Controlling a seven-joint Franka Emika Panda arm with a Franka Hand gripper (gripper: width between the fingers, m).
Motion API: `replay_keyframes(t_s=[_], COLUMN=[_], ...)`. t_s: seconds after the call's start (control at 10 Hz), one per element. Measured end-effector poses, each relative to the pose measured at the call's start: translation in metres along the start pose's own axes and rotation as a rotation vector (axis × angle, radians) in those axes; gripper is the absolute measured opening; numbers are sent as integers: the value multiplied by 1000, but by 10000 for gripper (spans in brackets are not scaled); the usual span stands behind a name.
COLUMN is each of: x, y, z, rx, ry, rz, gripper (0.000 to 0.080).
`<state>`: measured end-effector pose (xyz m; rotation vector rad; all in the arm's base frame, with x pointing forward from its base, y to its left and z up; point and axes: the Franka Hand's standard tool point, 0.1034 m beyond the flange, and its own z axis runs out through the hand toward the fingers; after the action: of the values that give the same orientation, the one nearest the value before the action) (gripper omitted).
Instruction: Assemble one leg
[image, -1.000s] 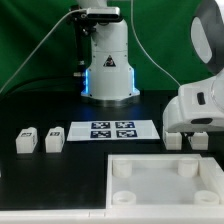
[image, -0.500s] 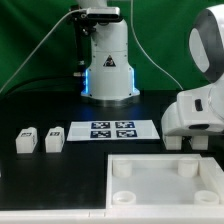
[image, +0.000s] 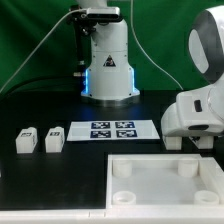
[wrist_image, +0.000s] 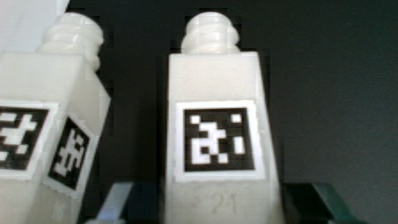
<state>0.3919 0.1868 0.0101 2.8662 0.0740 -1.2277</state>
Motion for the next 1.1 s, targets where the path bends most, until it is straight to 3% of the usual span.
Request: replay_keyframes(t_s=[0.7,0.8,1.1], x=[0,0,-17], y=[1,6,26], z=[-5,-25,-106], rx=[2,8,37], ry=[2,34,184], rz=[-4,-11,-78], gripper=[291,291,291])
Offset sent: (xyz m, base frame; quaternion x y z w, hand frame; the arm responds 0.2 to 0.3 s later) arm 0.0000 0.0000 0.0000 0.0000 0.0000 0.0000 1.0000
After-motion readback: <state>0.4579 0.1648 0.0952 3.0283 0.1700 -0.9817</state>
